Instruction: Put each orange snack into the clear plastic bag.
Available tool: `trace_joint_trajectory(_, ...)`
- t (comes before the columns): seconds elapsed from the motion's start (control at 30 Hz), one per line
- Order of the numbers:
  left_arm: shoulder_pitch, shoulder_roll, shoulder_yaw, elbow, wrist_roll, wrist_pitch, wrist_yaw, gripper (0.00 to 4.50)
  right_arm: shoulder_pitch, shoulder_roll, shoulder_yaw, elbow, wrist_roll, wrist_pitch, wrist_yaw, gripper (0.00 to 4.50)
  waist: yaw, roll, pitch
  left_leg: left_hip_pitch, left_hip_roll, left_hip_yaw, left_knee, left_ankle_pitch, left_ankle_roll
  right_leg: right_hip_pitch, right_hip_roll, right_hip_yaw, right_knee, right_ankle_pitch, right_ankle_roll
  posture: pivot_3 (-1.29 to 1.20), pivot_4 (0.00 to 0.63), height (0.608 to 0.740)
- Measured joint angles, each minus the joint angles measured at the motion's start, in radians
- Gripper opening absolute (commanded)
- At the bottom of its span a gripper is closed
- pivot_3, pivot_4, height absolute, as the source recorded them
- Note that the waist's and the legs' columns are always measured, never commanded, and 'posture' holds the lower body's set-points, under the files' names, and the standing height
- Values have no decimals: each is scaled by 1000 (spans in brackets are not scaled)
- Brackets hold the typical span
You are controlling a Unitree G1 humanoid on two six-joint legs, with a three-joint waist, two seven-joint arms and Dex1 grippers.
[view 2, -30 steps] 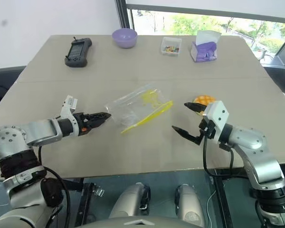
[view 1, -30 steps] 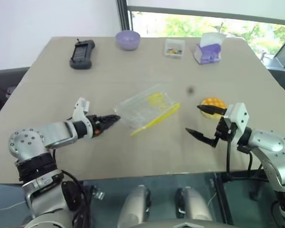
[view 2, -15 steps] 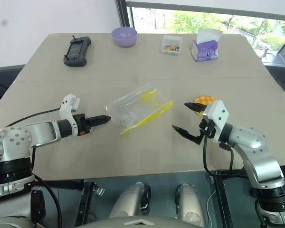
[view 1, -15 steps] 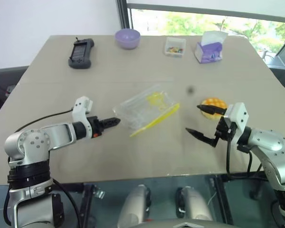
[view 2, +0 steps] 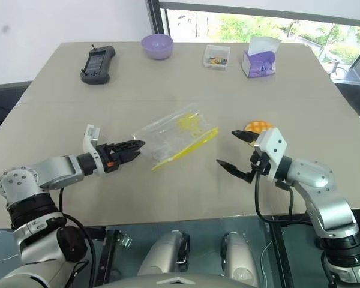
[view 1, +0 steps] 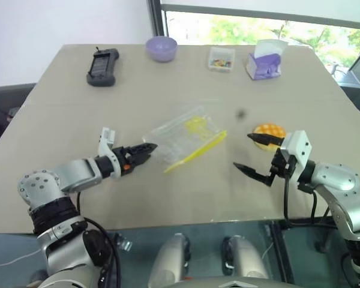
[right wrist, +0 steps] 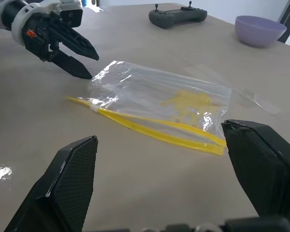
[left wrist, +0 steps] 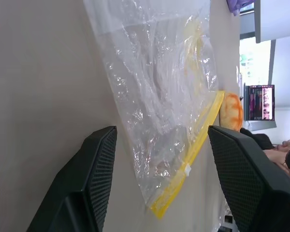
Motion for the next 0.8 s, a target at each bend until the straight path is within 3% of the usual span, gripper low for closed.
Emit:
trace_joint_trajectory(0.23, 21, -15, -16, 57, -285, -48, 283, 3209, 0, 0, 0, -11, 0, 7, -2, 4500, 1, 0, 0, 2, 0, 0, 0, 0, -1, 1, -1, 1, 1, 0, 0, 0, 150, 740)
trace_joint_trajectory(0.4, 93, 58, -187, 46, -575, -189, 443, 3209, 2, 0, 0, -19, 0, 13, -9, 4500, 1, 0, 0, 2, 0, 0, 0, 0, -2, 1, -2, 5, 1, -1, -4, 0, 150, 740)
trace_joint_trajectory(0.6, 102, 72, -254, 41, -632, -262, 481, 3209, 6, 0, 0, -31, 0, 27, -19, 4500, 3, 0, 0, 2, -1, 1, 0, 0, -1, 1, -2, 2, 1, -2, -5, 0, 150, 740)
trace_joint_trajectory(0.8, 82, 19, -273, 39, -635, -331, 509, 3209, 6, 0, 0, -34, 0, 27, -23, 4500, 18, 1, -1, 3, -2, 1, 1, -1, 0, 3, -2, 0, 1, -2, -4, 0, 150, 740)
